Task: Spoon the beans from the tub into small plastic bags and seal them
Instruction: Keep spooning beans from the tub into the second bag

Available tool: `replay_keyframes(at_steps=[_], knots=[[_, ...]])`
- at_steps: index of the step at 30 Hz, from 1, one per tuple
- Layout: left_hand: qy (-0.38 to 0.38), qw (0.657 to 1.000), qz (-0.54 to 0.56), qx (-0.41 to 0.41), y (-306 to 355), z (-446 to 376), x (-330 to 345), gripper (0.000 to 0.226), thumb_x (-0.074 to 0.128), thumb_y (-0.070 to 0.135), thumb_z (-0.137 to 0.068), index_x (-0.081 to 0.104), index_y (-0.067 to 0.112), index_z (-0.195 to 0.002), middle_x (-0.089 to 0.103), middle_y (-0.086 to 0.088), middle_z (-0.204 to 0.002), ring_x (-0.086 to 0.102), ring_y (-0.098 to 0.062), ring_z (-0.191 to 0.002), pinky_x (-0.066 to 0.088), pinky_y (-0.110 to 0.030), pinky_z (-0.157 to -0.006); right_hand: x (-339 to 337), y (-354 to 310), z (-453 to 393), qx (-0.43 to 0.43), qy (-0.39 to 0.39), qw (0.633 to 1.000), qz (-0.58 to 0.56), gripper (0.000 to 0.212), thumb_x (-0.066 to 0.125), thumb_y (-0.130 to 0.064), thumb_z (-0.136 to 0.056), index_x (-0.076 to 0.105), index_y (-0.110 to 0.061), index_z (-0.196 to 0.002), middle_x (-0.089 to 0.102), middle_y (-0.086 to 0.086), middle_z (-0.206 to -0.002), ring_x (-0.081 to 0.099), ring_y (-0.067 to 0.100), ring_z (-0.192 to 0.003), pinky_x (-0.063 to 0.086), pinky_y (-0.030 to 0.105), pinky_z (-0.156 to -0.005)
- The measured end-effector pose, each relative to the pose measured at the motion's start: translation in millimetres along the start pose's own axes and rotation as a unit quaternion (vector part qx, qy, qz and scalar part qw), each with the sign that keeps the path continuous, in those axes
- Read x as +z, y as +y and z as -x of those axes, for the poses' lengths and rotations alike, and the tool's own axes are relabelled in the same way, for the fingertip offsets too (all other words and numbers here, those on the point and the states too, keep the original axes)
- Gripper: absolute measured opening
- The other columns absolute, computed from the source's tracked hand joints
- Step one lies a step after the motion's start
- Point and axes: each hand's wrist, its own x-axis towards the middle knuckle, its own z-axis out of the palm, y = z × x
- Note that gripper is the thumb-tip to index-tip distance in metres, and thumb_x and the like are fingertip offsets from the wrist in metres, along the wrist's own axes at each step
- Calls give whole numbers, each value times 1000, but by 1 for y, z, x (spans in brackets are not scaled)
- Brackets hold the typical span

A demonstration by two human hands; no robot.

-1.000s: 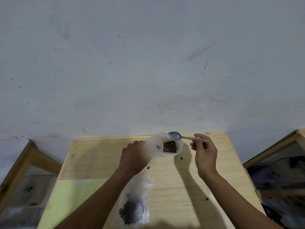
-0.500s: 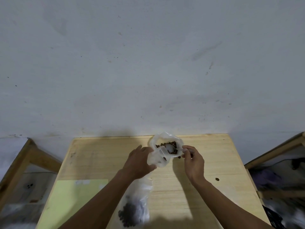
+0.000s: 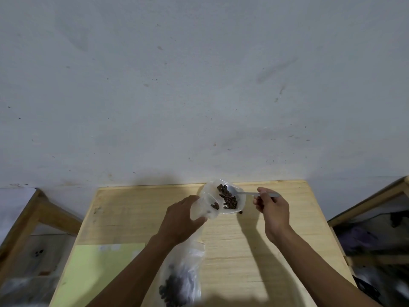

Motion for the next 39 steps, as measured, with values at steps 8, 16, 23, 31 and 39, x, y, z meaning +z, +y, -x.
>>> replay_keyframes(at_steps=[8,16,23,31,39], knots=[[5,1000,13,-14,11,-6,-6,57,66,48,-82,51,27,-132,64,10,-119,62,-13,-102,47,-30,-88,6,-62,25,-158,-88,973,144,17,53,-14,-98,69,-16,-95,70,0,-90,64,13,-70,53,31,-73],[20,1000,18,-10,22,-12,-13,52,66,48,-83,53,28,-129,67,10,-112,63,-13,-95,48,-29,-83,19,-86,43,-348,-207,856,323,16,56,-21,-99,69,-26,-104,68,-11,-98,65,9,-80,48,19,-69],[-14,1000,-5,-16,8,-8,-16,59,68,48,-83,51,23,-133,64,6,-124,61,-15,-106,43,-30,-89,6,-85,16,-350,-143,874,305,16,56,-18,-98,70,-20,-106,68,-6,-88,65,13,-78,49,23,-68],[-75,997,-21,27,10,-14,-13,62,70,46,-81,49,23,-135,55,7,-138,58,-17,-115,41,-32,-99,2,-31,-10,-291,-141,888,327,20,59,-14,-96,73,-24,-107,70,-5,-91,66,10,-82,47,14,-73],[-115,986,-61,100,9,-22,-6,61,71,45,-80,49,23,-133,46,8,-146,55,-14,-121,45,-35,-99,1,21,-10,-329,-121,877,329,28,54,0,-96,71,-18,-109,67,-7,-100,60,-3,-94,42,6,-80]])
